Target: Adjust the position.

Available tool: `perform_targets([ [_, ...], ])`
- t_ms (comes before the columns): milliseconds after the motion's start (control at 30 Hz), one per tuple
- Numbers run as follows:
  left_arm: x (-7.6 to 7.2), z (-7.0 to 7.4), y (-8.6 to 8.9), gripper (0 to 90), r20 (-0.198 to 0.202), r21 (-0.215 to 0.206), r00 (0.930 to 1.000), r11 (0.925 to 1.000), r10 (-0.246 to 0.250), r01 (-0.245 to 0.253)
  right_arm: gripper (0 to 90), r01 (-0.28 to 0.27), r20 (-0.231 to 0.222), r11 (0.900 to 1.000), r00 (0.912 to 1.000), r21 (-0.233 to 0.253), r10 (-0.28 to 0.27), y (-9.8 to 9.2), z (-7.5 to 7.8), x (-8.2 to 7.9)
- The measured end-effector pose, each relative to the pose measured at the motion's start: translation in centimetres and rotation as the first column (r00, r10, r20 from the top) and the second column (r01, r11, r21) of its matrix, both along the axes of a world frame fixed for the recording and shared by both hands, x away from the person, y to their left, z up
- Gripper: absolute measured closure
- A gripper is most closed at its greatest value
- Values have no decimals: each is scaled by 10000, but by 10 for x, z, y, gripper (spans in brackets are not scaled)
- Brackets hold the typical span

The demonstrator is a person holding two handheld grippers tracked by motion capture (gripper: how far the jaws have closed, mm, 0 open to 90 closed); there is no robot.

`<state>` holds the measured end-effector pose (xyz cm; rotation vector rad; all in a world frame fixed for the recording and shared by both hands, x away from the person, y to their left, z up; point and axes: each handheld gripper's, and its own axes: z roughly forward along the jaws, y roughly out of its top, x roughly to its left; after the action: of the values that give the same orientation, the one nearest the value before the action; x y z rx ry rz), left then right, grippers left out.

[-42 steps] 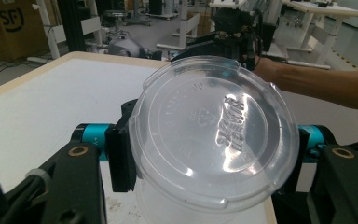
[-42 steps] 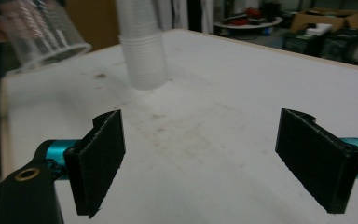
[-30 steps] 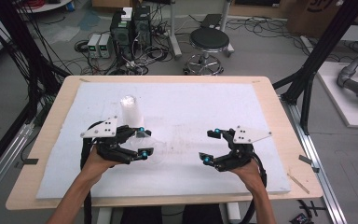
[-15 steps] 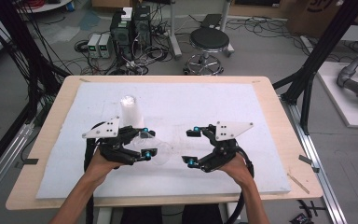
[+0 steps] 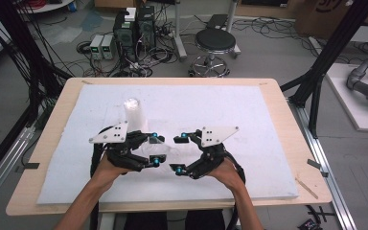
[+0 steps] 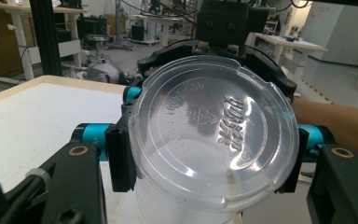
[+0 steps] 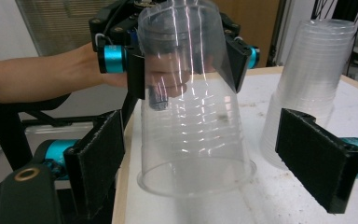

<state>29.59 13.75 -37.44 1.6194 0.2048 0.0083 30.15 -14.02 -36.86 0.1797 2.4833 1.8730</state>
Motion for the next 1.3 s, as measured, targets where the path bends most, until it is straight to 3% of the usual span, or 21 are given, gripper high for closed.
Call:
perform_targets([
  [400, -2, -1, -7, 389, -8, -93, 9998, 9997, -222, 222, 164, -423, -7, 9986, 9991, -331, 423, 20, -9, -1],
  [1000, -2, -3, -9, 386, 19, -188, 9996, 9995, -272, 272, 323, -442, 243, 9975, 9987, -560, 456, 23, -13, -2],
  [1033, -2, -3, -9, 352, 20, -174, 9999, 9997, -172, 172, 323, -441, 243, 9974, 9987, -565, 455, 23, -13, -2],
  [1133, -1, -2, -12, 116, -186, 106, 9995, 9996, 252, -250, 324, -334, 258, 9979, 9991, -550, 348, 22, -13, -1],
  [1300, -1, 0, -9, 73, -7, 94, 9991, 9991, 413, -413, 326, -302, 144, 9978, 9994, -584, 311, 19, -13, -1],
])
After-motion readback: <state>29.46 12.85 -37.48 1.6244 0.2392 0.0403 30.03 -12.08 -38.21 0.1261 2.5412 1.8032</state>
